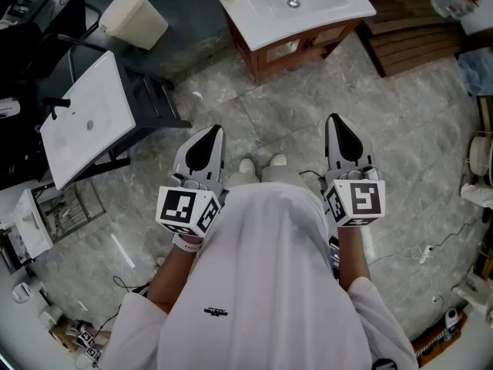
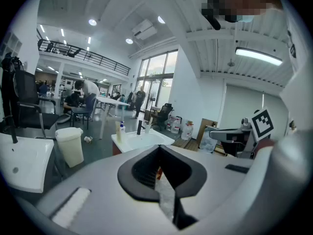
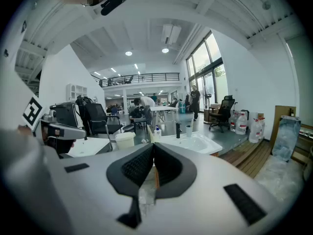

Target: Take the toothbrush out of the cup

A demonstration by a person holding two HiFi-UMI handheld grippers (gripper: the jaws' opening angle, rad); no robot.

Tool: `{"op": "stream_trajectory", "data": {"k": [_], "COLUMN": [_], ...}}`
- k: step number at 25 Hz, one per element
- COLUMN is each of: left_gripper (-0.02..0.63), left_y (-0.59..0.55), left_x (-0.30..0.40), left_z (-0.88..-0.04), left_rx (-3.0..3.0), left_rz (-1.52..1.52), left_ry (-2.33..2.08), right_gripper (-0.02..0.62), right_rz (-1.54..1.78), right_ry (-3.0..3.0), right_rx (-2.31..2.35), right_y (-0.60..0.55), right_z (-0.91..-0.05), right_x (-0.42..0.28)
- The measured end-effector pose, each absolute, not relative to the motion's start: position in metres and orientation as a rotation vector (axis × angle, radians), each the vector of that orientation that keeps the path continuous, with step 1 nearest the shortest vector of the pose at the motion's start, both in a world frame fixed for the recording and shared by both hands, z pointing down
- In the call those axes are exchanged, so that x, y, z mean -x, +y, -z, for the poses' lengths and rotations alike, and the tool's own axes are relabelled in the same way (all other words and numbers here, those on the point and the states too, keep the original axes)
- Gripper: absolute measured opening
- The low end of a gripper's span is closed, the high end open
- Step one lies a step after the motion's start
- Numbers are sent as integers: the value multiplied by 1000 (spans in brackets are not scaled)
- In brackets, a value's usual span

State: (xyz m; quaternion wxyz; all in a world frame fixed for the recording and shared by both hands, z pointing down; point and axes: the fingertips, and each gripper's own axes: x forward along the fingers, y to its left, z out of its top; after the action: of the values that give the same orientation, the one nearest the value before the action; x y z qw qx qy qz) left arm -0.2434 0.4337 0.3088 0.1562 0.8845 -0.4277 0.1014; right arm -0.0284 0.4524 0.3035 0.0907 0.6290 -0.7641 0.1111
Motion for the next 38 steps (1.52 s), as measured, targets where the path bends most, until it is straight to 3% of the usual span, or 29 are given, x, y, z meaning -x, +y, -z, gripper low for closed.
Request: {"op": "stream_trajectory", "data": {"k": [21,38], "left_gripper": [6,6], "left_y": [414,166], "left_x": [139,101], "left_z": [-315,-329], "left_rx": [-2546,-2514], "left_rz": [-344,-263], "left_ry": [-1150,-1100], "right_gripper": [8,6], "right_rz": [-354,-415], "right_ry": [-2292,-2285], "right_rx": [-1888,-1922], "right_y": [442,212], "right_z": [-312,-310], "right_x": [-61,-92]}}
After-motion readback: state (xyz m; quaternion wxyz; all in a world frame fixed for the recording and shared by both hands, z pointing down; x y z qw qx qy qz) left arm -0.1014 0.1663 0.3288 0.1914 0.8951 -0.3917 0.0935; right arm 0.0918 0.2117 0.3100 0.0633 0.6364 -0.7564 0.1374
